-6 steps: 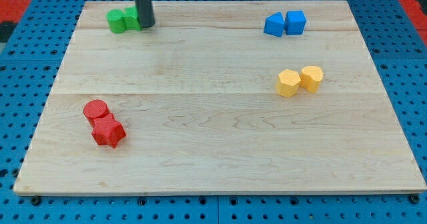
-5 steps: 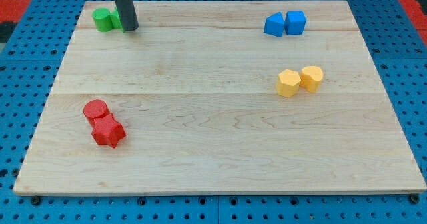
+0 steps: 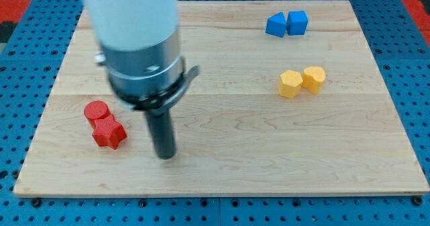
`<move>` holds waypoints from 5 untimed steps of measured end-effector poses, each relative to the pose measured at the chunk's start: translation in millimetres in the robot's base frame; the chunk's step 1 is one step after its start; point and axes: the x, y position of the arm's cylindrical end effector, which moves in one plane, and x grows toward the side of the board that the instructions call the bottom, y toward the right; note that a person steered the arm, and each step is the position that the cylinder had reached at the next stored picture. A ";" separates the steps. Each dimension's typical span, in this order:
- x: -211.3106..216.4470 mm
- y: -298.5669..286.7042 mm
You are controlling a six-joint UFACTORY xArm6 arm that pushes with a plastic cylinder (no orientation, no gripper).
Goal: Move the red blocks below the green blocks
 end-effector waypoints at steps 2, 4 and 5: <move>-20.5 -95.6; -123.2 -95.0; -178.3 -95.5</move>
